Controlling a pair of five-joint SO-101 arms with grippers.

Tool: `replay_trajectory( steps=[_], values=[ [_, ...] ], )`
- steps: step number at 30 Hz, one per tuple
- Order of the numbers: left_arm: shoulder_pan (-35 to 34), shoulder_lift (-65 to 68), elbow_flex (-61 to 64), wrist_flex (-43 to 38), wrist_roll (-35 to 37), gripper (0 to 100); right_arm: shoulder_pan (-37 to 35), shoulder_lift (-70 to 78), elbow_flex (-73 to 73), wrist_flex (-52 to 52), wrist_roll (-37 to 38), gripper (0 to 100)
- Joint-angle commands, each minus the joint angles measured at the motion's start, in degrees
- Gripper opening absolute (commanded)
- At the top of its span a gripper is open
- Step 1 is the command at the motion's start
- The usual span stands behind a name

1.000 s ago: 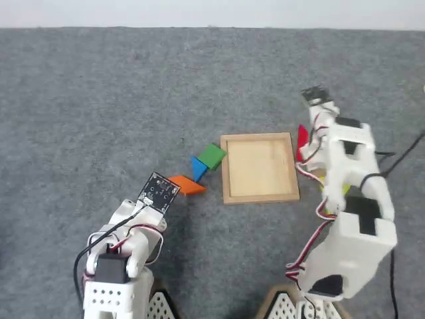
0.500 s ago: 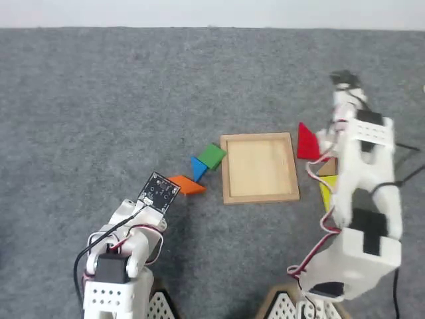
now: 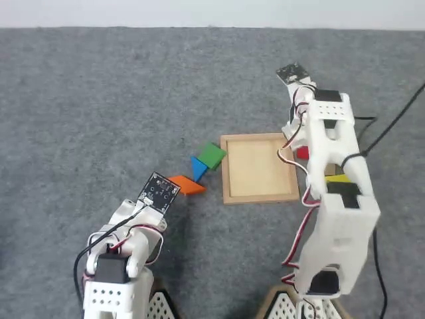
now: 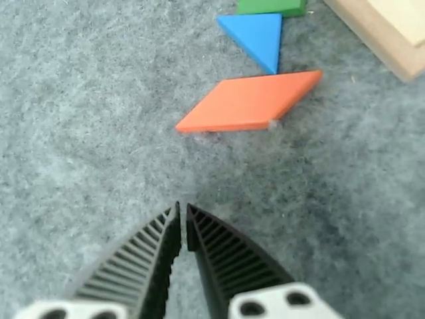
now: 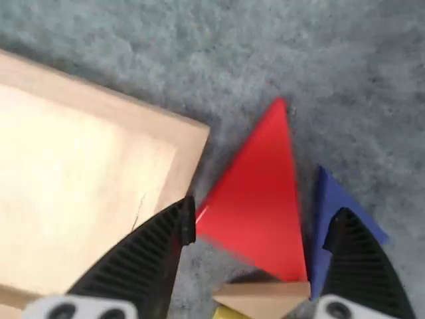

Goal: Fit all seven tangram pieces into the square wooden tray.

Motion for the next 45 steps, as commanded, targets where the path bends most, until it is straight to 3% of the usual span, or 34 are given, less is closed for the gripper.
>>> replay_trajectory(
  steps=[1,23,29,35,45],
  values=[
    [-0.4,-0.7,-0.7,0.2,-0.6,1,-0.9,0.7,-3.8,1.8,2.4,32.2],
    [-0.4,-0.7,-0.7,0.2,-0.6,1,-3.0,3.8,-2.5,7.9,9.6,32.2],
    [-0.4,-0.7,-0.7,0.2,-0.6,1,-2.7,6.1,-4.0,7.4,8.8,32.2],
    [-0.4,-0.7,-0.7,0.2,-0.6,1,-0.7,10.3,-10.8,7.9,3.3,32.0],
    [-0.4,-0.7,-0.7,0.2,-0.6,1,-0.5,10.9,-11.2,8.3,2.9,6.6]
  ],
)
